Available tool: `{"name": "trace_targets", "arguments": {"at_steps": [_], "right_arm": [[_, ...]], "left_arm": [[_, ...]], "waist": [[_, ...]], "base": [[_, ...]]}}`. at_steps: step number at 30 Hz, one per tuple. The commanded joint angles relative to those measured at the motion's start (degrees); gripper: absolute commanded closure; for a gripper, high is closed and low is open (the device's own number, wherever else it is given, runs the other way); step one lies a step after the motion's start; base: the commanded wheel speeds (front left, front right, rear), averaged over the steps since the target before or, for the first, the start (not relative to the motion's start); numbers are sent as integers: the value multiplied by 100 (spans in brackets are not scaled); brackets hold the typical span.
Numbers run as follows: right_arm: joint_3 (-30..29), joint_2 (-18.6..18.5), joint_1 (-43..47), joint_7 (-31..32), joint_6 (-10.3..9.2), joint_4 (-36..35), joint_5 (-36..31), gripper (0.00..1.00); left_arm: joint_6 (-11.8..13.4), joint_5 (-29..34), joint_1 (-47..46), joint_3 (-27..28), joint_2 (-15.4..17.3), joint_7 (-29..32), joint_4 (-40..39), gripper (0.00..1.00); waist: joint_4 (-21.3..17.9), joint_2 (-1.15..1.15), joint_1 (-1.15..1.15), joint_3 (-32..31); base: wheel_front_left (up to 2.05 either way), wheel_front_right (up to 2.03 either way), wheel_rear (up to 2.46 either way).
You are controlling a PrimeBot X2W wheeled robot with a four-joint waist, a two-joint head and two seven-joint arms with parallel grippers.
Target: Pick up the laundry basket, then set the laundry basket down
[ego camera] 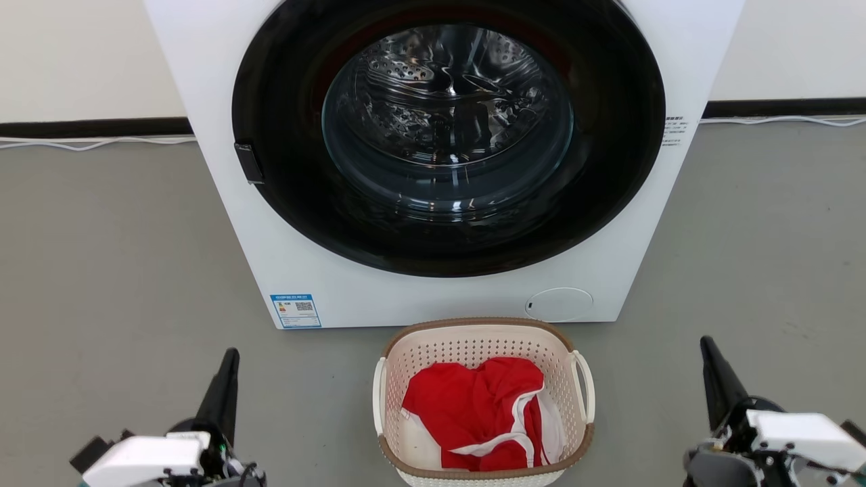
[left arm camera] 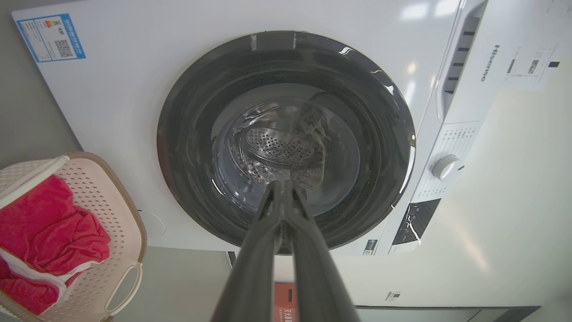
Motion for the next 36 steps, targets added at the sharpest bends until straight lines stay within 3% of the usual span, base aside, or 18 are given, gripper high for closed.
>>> {"name": "trace_targets", "arguments": {"at_steps": [1, 2, 9, 18, 36], "right_arm": [[2, -1, 7, -2, 0, 7, -2, 100], [8, 10, 35, -3, -2, 46, -2, 0], [78, 16, 88, -110, 0, 30, -39, 0], [133, 10, 111, -261, 3, -37, -349, 0], [197, -2, 90, -544, 9, -207, -2113, 0]], "left_arm": [[0, 1, 5, -1, 1, -5, 10, 100], [3, 1, 28, -3, -11, -13, 63, 0], [3, 31, 78, -46, -18, -120, 81, 0], [1, 249, 107, -76, -12, -271, 63, 0], [174, 1440, 113, -117, 0, -557, 36, 0]], "waist": [[0, 0, 0, 0], [0, 0, 0, 0], [-1, 0, 13, -9], [-11, 0, 0, 8], [-42, 0, 0, 17]], "base": [[0, 0, 0], [0, 0, 0], [0, 0, 0], [0, 0, 0], [0, 0, 0]]}}
